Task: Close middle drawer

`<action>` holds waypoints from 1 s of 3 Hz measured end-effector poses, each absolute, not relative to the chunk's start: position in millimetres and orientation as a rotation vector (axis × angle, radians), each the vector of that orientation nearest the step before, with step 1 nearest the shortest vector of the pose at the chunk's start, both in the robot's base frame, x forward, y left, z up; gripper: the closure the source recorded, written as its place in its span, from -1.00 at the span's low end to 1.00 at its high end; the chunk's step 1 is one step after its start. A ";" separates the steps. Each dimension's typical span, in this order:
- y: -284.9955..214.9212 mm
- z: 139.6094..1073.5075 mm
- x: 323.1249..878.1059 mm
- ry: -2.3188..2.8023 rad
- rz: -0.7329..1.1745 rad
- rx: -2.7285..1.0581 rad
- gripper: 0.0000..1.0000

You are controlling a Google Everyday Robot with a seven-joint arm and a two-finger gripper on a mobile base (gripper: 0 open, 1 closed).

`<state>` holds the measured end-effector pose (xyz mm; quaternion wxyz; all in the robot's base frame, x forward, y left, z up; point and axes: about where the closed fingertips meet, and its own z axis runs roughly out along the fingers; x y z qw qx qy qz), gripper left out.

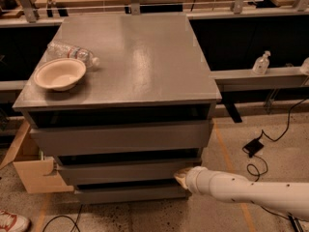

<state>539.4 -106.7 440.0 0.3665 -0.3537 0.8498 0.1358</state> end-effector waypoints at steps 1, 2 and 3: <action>-150.6 459.5 519.5 2.291 0.328 -0.965 1.00; -176.8 470.6 505.2 2.363 0.335 -1.012 1.00; -192.7 479.5 494.7 2.406 0.354 -1.066 1.00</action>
Offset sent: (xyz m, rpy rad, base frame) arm -0.0537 -0.1067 0.0468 -0.1608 0.2647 0.0609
